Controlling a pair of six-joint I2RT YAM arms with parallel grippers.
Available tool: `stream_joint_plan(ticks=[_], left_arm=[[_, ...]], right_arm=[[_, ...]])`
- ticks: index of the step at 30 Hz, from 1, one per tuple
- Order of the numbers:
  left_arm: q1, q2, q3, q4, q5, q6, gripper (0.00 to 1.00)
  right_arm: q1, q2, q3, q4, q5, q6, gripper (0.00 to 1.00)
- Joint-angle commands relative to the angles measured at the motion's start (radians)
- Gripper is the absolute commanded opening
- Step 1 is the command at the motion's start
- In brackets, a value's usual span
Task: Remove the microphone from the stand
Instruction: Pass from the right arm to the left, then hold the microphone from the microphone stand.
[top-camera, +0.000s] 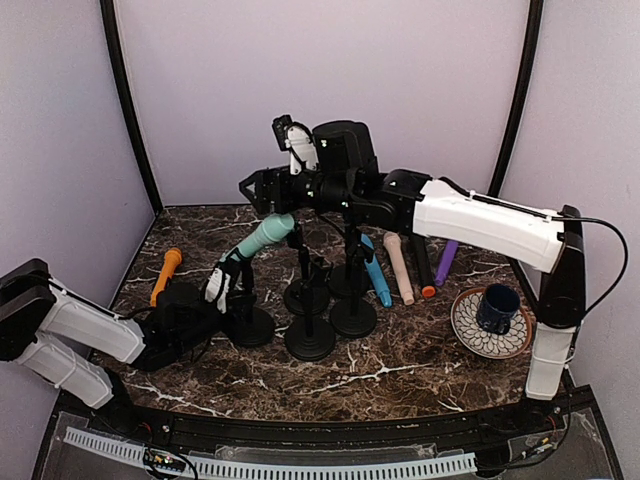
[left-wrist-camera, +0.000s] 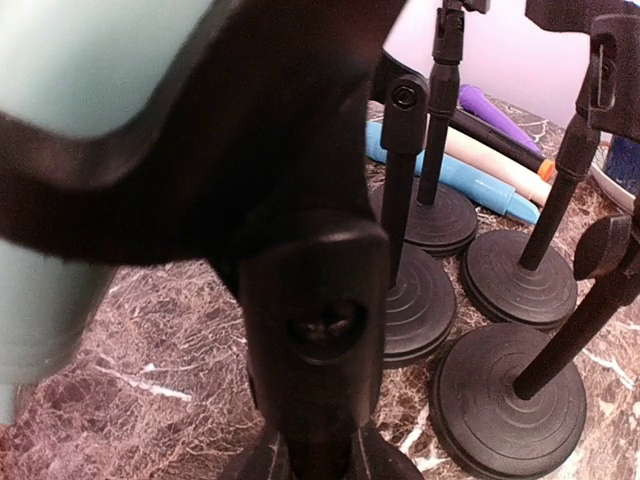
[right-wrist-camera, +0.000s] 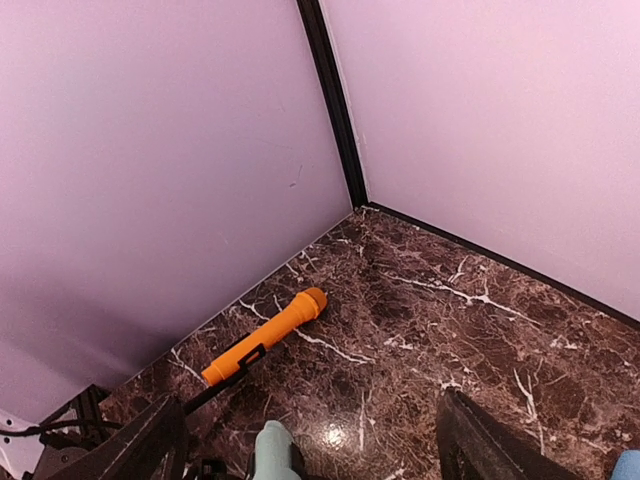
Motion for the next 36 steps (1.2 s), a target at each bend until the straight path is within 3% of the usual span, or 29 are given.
stream_joint_plan(ticks=[1, 6, 11, 15, 19, 24, 28, 32, 36], left_arm=[[-0.004, -0.054, 0.003, 0.016, -0.048, -0.178, 0.00], [-0.003, -0.083, 0.031, -0.008, -0.045, -0.282, 0.00], [-0.003, -0.123, 0.058, -0.032, -0.011, -0.292, 0.00], [-0.004, -0.163, 0.063, -0.053, 0.008, -0.278, 0.00], [-0.004, -0.199, 0.040, -0.065, 0.012, -0.268, 0.00], [-0.004, -0.238, 0.019, -0.089, 0.026, -0.266, 0.00], [-0.004, -0.245, 0.013, -0.082, 0.081, -0.237, 0.00], [-0.004, -0.248, 0.008, -0.075, 0.118, -0.206, 0.00], [-0.004, -0.238, -0.013, -0.068, 0.153, -0.146, 0.00]], right_arm=[[-0.005, -0.070, -0.078, 0.131, -0.013, 0.005, 0.94], [-0.025, -0.171, -0.227, 0.259, -0.115, 0.016, 0.99], [-0.034, -0.189, -0.316, 0.335, -0.184, 0.043, 0.99], [-0.028, -0.139, -0.288, 0.323, -0.264, 0.047, 0.99], [-0.008, -0.066, -0.202, 0.234, -0.227, 0.027, 0.99], [0.012, -0.017, -0.159, 0.244, -0.224, 0.015, 0.97], [0.044, 0.050, -0.059, 0.174, -0.131, -0.022, 0.82], [0.049, 0.082, 0.001, 0.148, -0.098, -0.026, 0.57], [0.043, 0.080, 0.037, 0.143, -0.106, -0.034, 0.49]])
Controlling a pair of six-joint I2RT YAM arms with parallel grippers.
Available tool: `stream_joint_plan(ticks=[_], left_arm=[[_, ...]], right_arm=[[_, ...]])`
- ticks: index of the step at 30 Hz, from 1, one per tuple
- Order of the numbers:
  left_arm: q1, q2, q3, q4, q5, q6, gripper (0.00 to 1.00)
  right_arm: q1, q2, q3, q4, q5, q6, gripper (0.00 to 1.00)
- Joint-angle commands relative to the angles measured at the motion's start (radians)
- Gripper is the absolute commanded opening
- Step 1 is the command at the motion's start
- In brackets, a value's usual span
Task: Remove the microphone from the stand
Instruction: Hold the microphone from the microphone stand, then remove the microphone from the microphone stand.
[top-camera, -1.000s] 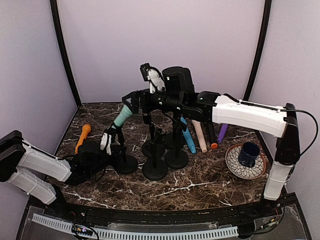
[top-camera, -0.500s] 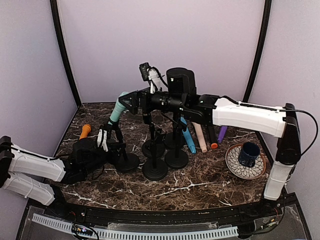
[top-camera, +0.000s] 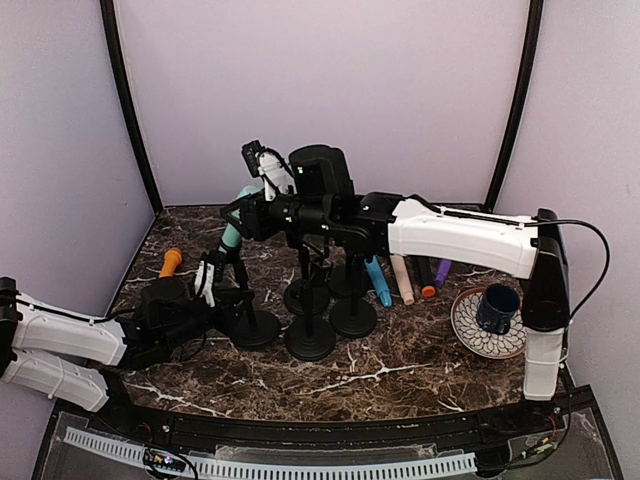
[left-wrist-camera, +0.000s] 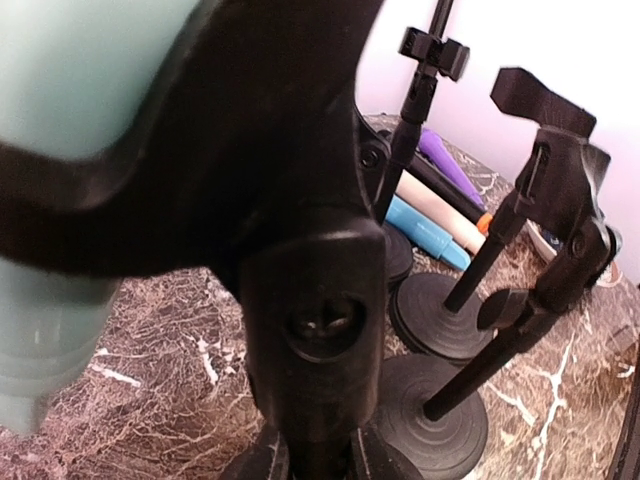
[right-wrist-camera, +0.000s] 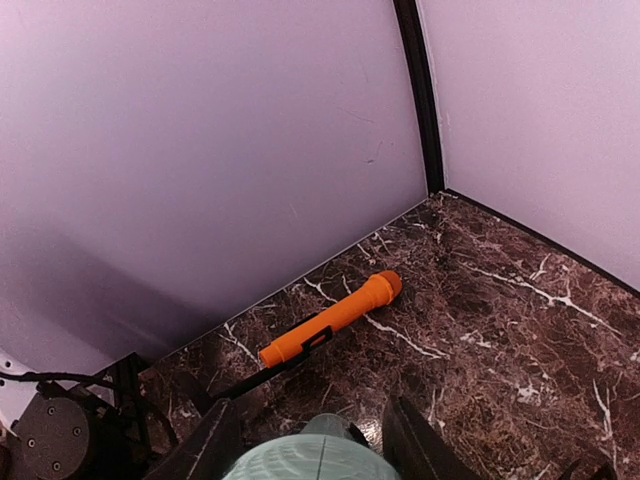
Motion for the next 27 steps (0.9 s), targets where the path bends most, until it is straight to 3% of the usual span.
stream_joint_plan(ticks=[1, 8, 15, 27], left_arm=[[-0.004, -0.027, -0.019, 0.091, 0.060, 0.097, 0.00], [-0.005, -0.030, -0.030, 0.058, 0.071, 0.195, 0.00], [-0.005, -0.036, -0.020, 0.046, 0.053, 0.223, 0.00], [-0.005, 0.114, 0.051, 0.179, -0.017, 0.087, 0.00]], right_arm=[[-0.007, 0.005, 0.088, -0.005, 0.005, -0.015, 0.49], [-0.046, 0.121, 0.258, -0.124, -0.114, 0.066, 0.48], [-0.059, 0.117, 0.209, -0.077, -0.134, 0.108, 0.47], [-0.060, 0.103, 0.080, 0.001, -0.195, 0.163, 0.42]])
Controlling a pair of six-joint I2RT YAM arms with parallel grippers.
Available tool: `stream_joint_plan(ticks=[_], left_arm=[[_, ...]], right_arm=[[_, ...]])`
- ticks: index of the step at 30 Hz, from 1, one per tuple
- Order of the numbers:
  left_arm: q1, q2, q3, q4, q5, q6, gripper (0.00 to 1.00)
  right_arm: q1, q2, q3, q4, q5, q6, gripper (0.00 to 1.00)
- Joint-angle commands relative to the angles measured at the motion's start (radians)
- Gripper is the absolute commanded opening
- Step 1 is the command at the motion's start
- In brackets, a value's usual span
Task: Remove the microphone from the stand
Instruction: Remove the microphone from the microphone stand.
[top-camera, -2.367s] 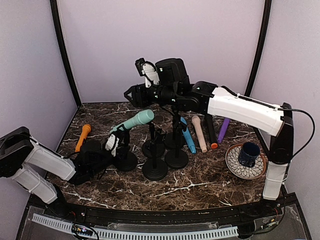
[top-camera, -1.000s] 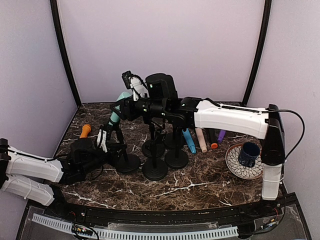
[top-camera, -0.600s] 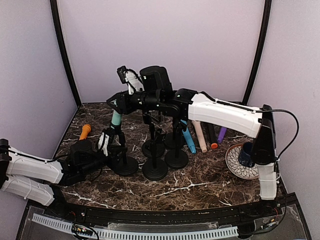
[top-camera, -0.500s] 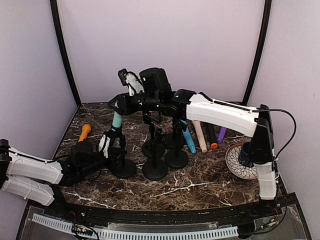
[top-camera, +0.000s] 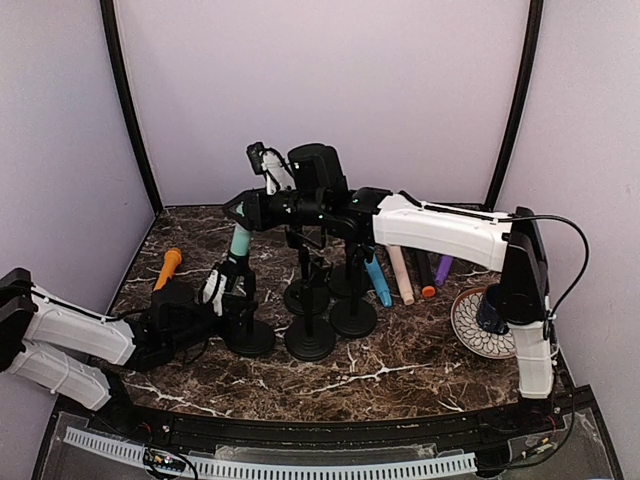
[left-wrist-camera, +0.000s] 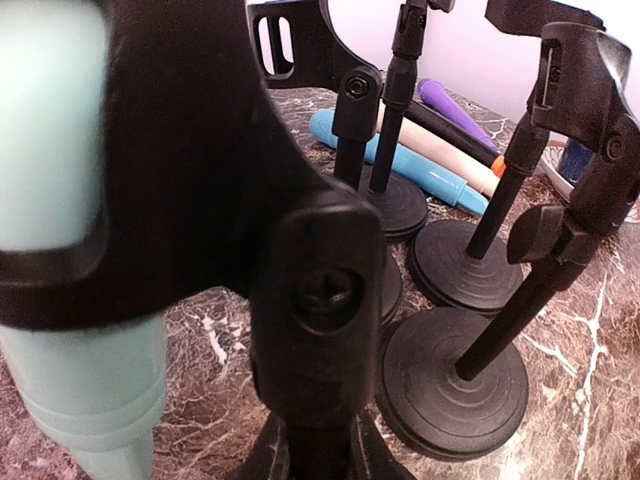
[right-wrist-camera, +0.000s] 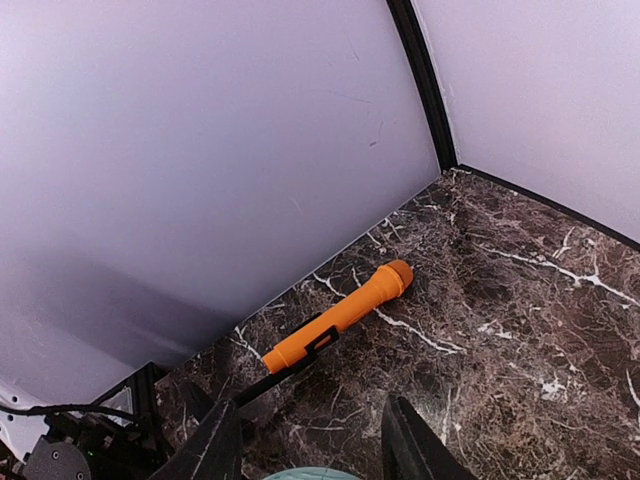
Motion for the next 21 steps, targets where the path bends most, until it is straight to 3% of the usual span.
stream_joint_plan(ticks=[1, 11, 16, 21], left_arm=[[-0.005, 0.045, 0.072, 0.172, -0.031, -0.042, 0.00], [-0.004, 0.090, 0.105, 0.182, -0.074, -0.114, 0.00], [-0.005, 0.091, 0.086, 0.214, -0.030, -0.096, 0.00], [-0.005, 0.086, 0.053, 0.257, 0.029, -0.070, 0.00]], right_arm=[[0.004, -0.030, -0.063, 0.061, -0.048, 0.055, 0.42], [0.005, -0.144, -0.246, 0.223, -0.014, 0.061, 0.71], [0.002, -0.149, -0.267, 0.280, 0.004, 0.039, 0.76], [-0.011, -0.116, -0.252, 0.344, 0.008, 0.040, 0.74]])
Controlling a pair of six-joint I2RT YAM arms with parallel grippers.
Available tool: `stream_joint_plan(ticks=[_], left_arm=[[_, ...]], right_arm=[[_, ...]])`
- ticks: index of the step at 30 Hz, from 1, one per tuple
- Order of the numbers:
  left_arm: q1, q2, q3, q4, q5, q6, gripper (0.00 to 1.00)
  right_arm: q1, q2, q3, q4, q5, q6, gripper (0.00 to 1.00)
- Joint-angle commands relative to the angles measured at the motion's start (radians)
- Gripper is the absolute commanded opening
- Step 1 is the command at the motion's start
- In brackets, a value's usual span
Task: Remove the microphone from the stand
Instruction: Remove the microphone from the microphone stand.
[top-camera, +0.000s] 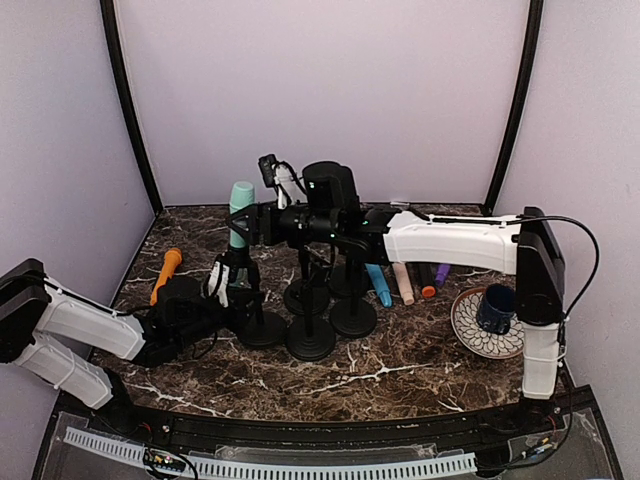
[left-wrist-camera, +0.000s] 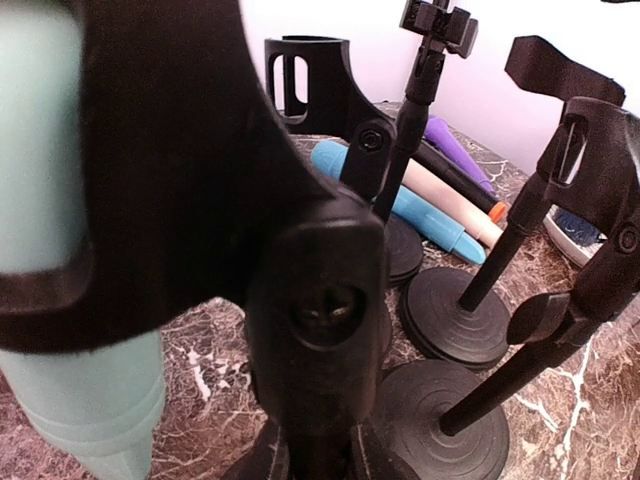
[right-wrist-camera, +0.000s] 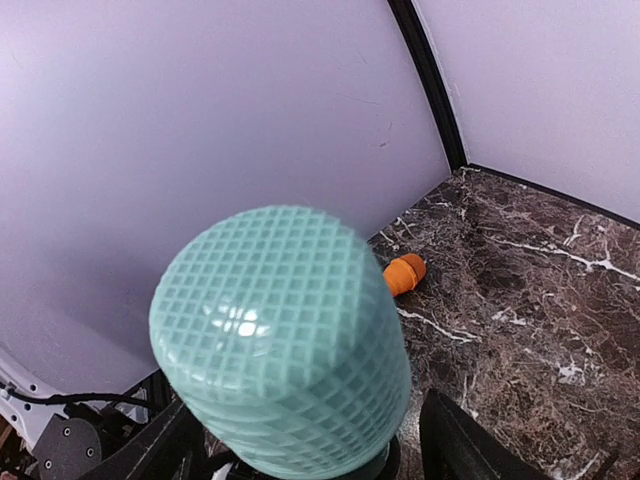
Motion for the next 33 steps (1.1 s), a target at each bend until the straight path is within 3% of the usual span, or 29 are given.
stream_joint_plan(ticks=[1, 7, 14, 21, 26, 30, 33], left_arm=[[-0.001, -0.022, -0.009, 0.167, 0.063, 0.025, 0.00], [0.000, -0.012, -0.005, 0.148, 0.100, 0.056, 0.00], [-0.001, 0.004, 0.005, 0.143, 0.079, 0.052, 0.00], [-0.001, 0.016, 0.031, 0.148, 0.076, 0.040, 0.00], [0.000, 0.017, 0.033, 0.145, 0.077, 0.041, 0.00], [-0.001, 0.011, 0.027, 0.143, 0.070, 0.037, 0.00], [-0.001, 0.012, 0.025, 0.137, 0.064, 0.043, 0.00]], right_arm=[[-0.012, -0.008, 0.022, 0.119, 0.012, -0.011, 0.73], [-0.018, 0.045, 0.087, 0.135, -0.051, -0.037, 0.66], [-0.019, 0.080, 0.119, 0.133, -0.092, -0.049, 0.43], [-0.019, 0.090, 0.105, 0.134, -0.092, -0.057, 0.54], [-0.020, 0.084, 0.101, 0.125, -0.079, -0.068, 0.56], [-0.021, 0.077, 0.094, 0.125, -0.076, -0.073, 0.45], [-0.021, 0.065, 0.086, 0.129, -0.073, -0.072, 0.32]])
